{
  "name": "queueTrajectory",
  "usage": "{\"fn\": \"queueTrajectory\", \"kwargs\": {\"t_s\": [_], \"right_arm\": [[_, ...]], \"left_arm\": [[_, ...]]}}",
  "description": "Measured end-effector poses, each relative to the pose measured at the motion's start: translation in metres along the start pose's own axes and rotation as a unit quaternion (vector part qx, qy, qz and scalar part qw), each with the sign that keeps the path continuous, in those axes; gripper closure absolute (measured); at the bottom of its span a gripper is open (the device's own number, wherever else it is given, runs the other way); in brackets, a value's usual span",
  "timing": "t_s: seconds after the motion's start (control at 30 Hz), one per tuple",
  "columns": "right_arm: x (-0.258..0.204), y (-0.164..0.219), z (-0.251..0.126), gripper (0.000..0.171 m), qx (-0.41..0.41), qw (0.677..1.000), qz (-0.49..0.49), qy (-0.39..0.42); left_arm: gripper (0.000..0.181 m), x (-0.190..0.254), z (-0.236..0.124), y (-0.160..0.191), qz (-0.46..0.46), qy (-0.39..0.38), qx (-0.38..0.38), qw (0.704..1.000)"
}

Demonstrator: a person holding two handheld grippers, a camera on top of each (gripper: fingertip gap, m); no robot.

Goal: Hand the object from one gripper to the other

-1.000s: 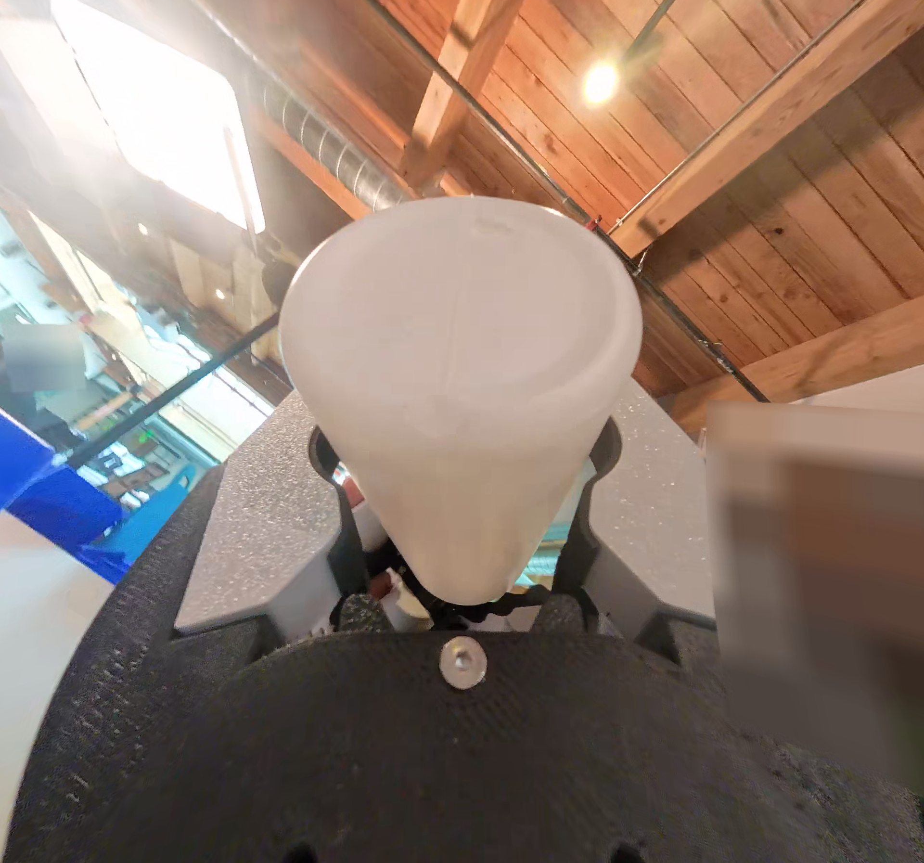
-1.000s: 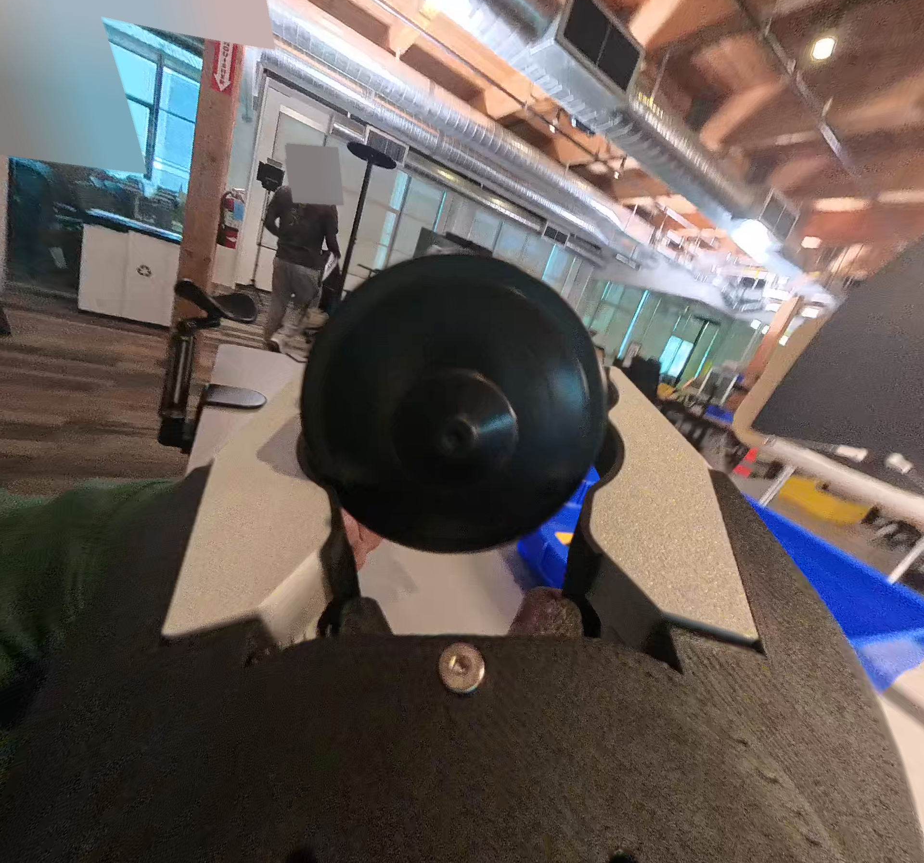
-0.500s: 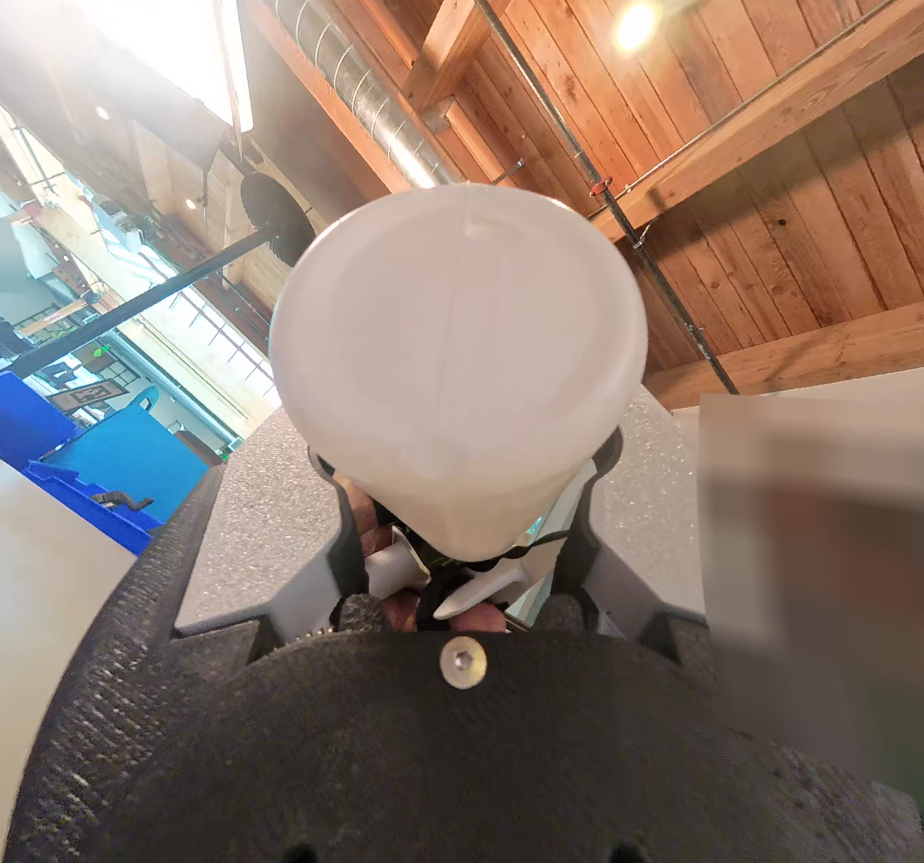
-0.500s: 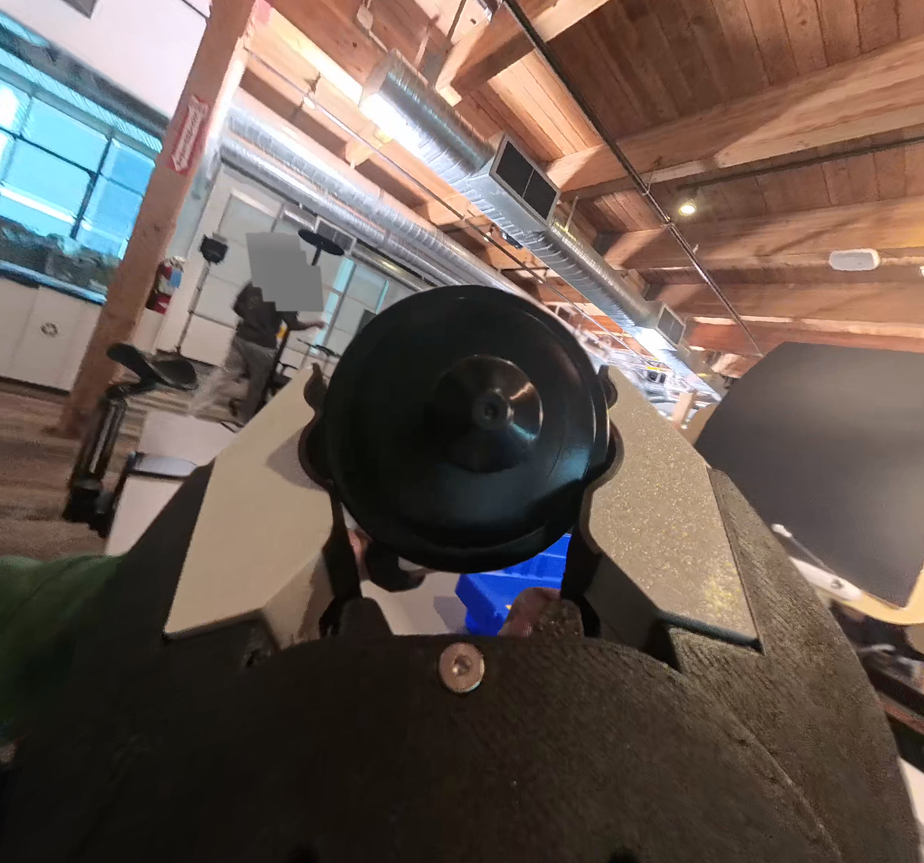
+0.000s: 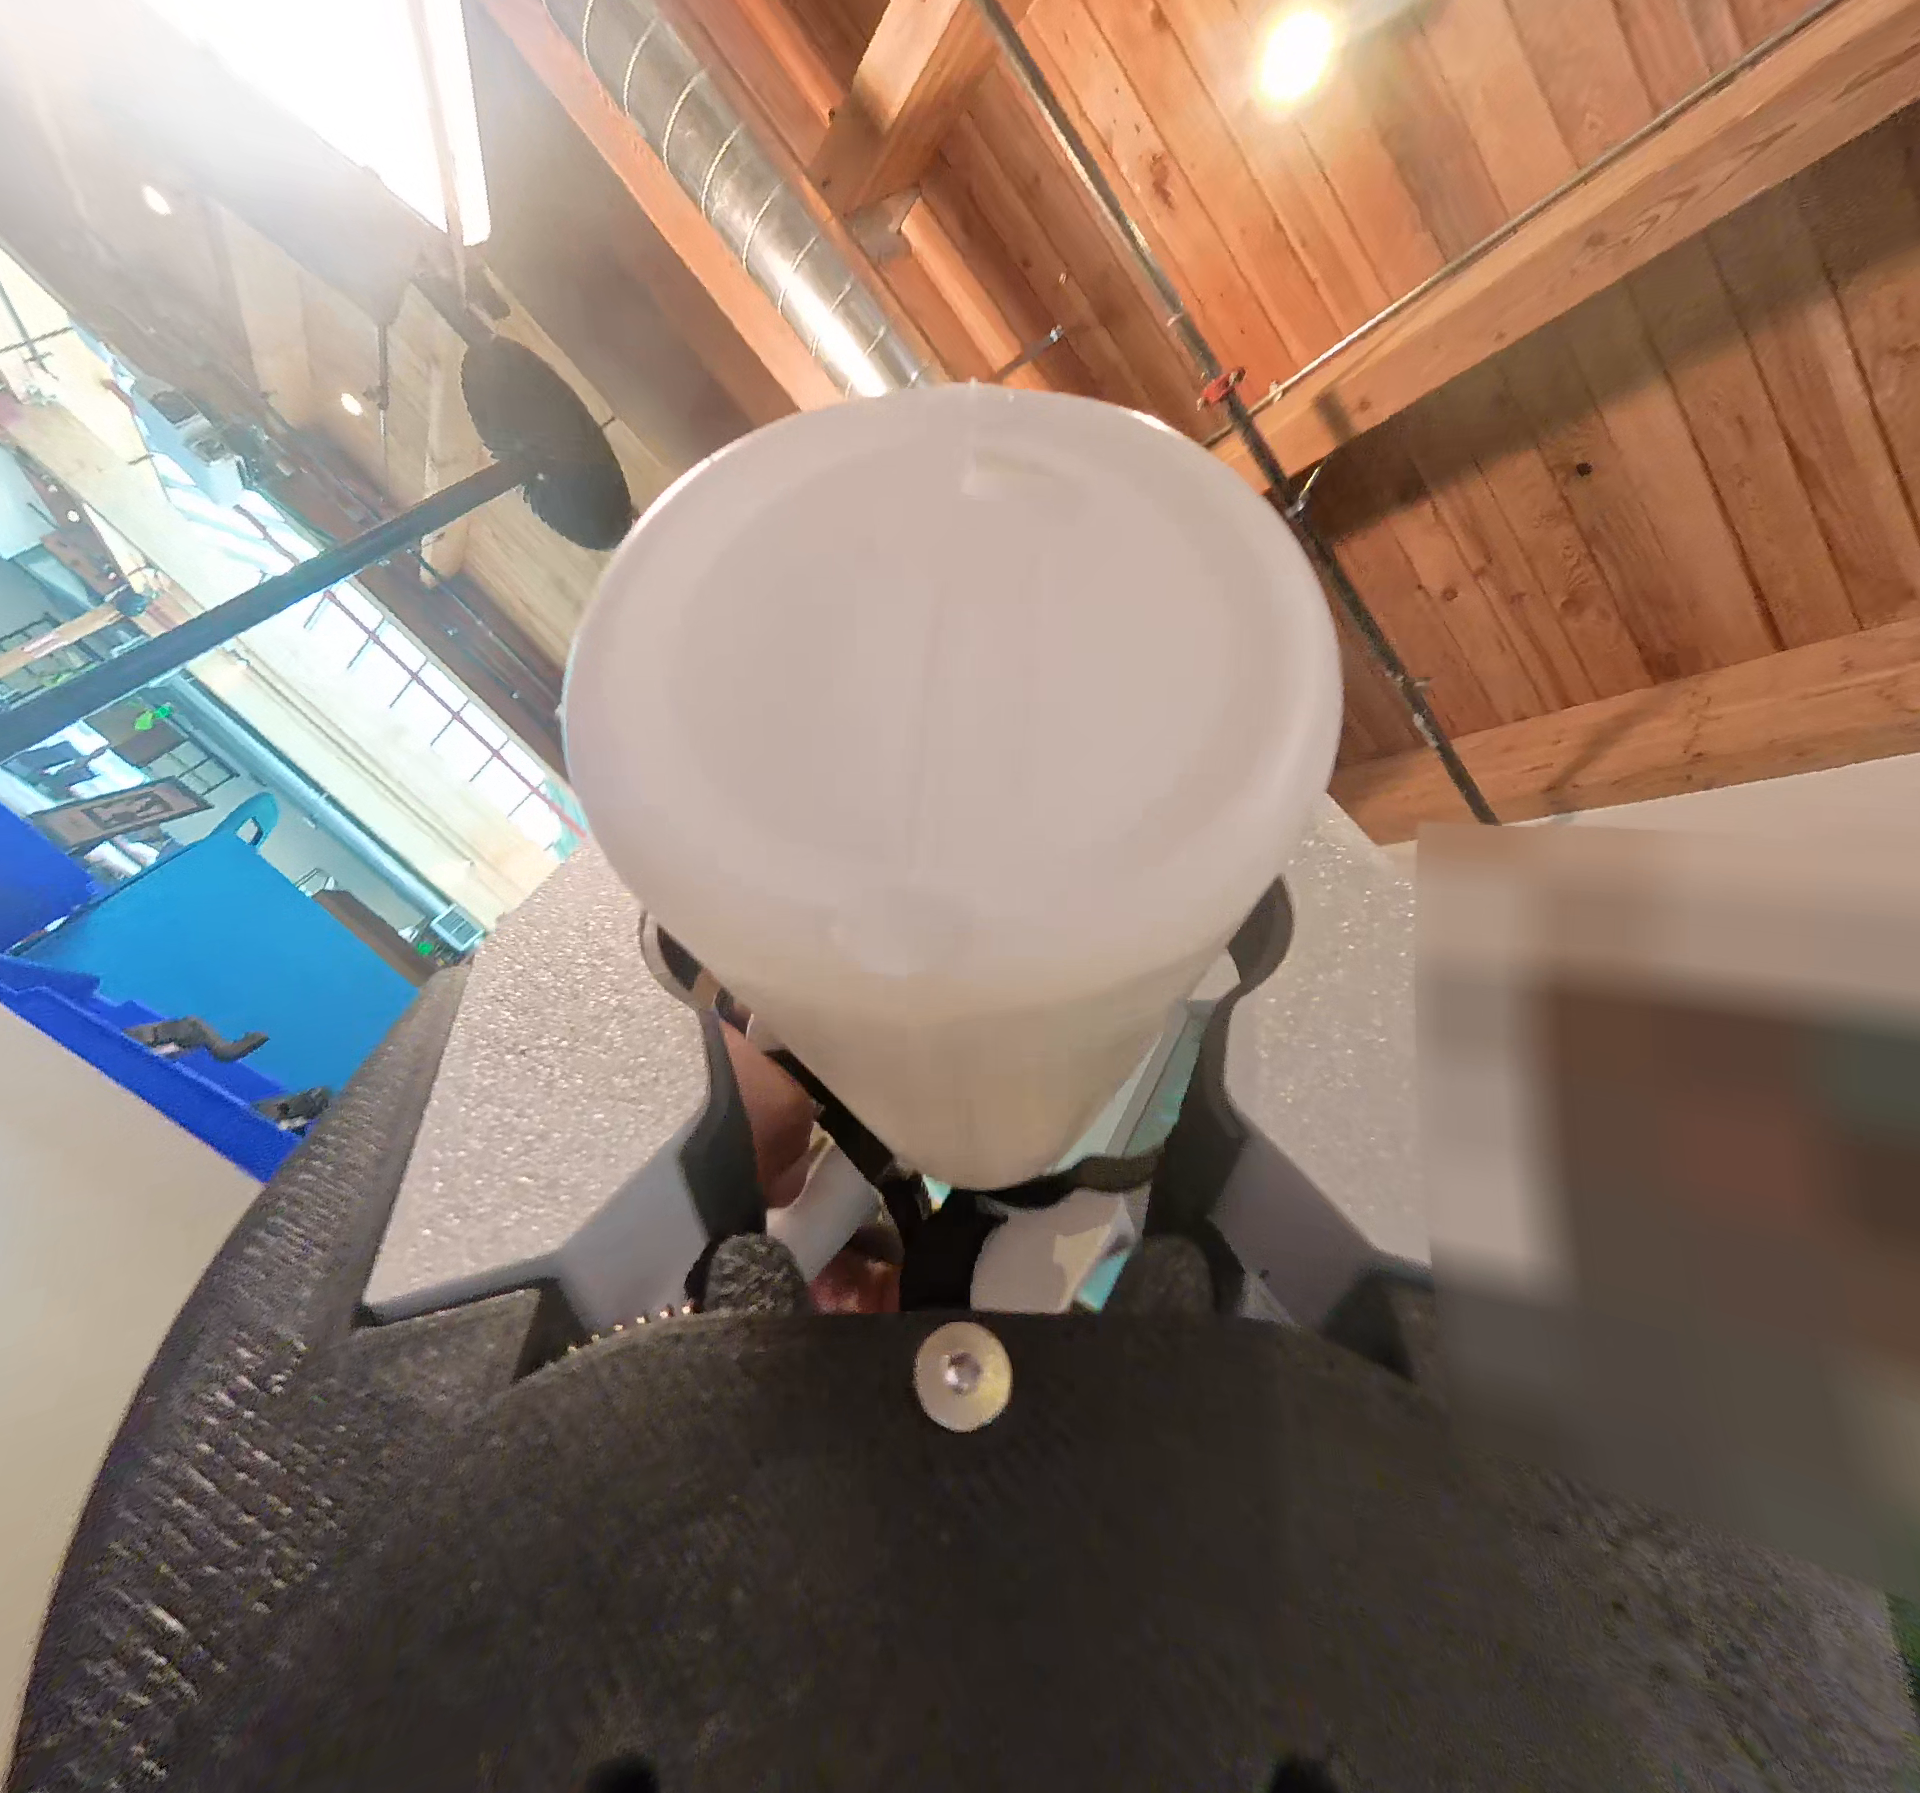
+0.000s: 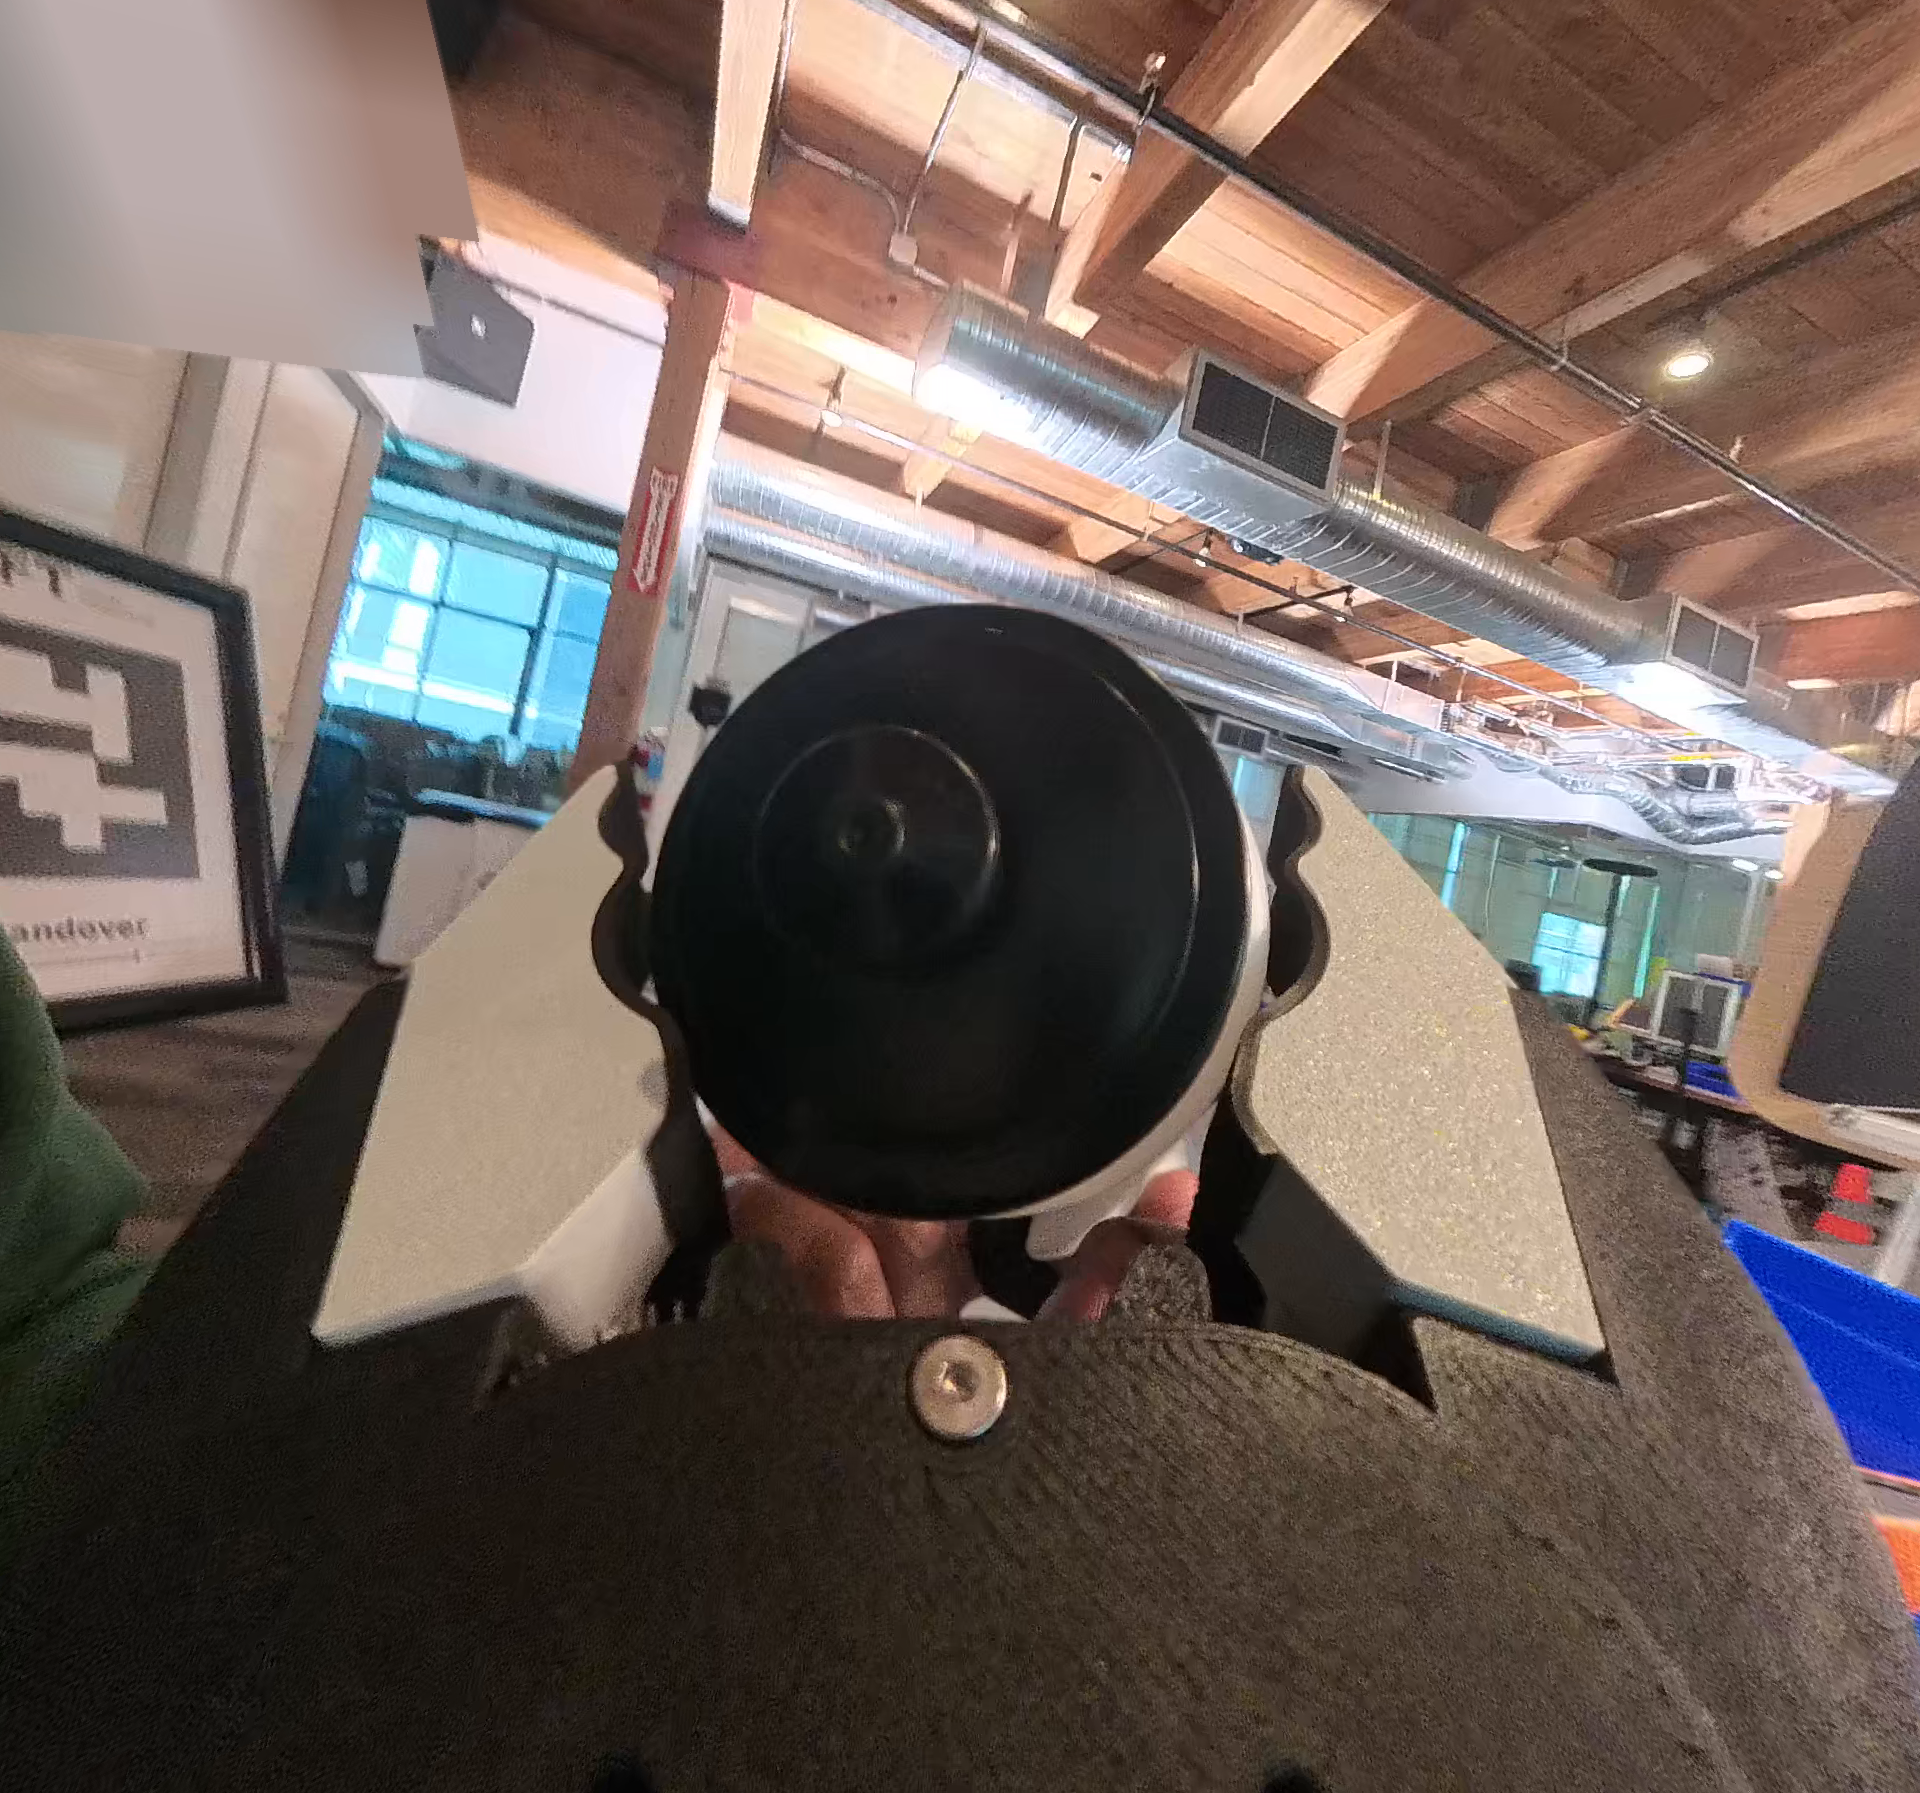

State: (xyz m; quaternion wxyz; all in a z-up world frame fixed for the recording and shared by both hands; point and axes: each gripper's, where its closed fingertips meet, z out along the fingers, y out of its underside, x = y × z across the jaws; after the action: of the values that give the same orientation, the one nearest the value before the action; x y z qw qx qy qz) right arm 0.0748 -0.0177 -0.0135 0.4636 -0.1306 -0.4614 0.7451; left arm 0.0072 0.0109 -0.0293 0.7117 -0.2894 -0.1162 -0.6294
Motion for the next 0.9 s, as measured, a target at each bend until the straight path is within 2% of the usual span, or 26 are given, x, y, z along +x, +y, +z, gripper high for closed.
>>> {"fn": "queueTrajectory", "kwargs": {"t_s": [0.1, 0.2, 0.33, 0.43, 0.5, 0.67, 0.77, 0.8, 0.9], "right_arm": [[-0.006, 0.011, 0.005, 0.048, -0.026, 0.997, -0.07, 0.018], [0.0, -0.001, 0.003, 0.052, 0.019, 0.993, -0.085, 0.073], [0.019, -0.016, -0.008, 0.062, 0.094, 0.989, 0.046, 0.104], [0.025, -0.016, -0.009, 0.055, 0.117, 0.978, 0.16, 0.072], [0.025, -0.014, -0.008, 0.049, 0.12, 0.972, 0.195, 0.054], [0.017, -0.005, -0.002, 0.049, 0.079, 0.988, 0.111, 0.076], [0.036, 0.011, -0.003, 0.054, 0.004, 0.98, -0.038, 0.197], [0.039, 0.013, -0.005, 0.055, -0.007, 0.975, -0.06, 0.214], [0.033, 0.005, -0.004, 0.06, 0.024, 0.984, -0.003, 0.175]], "left_arm": [[0.077, 0.003, -0.004, -0.01, -0.011, 0.014, 0.032, 0.999], [0.077, 0.001, -0.003, -0.009, -0.026, 0.014, 0.024, 0.999], [0.077, -0.004, 0.0, 0.0, -0.013, -0.005, 0.006, 1.0], [0.077, -0.007, 0.001, 0.003, 0.004, -0.018, 0.0, 1.0], [0.077, -0.008, 0.001, 0.003, 0.009, -0.022, -0.001, 1.0], [0.077, -0.006, -0.001, 0.0, 0.0, -0.014, 0.006, 1.0], [0.077, -0.008, 0.001, 0.005, -0.005, -0.017, -0.001, 1.0], [0.077, -0.008, 0.001, 0.006, -0.002, -0.016, 0.0, 1.0], [0.078, -0.007, 0.002, 0.008, -0.001, -0.016, -0.008, 1.0]]}}
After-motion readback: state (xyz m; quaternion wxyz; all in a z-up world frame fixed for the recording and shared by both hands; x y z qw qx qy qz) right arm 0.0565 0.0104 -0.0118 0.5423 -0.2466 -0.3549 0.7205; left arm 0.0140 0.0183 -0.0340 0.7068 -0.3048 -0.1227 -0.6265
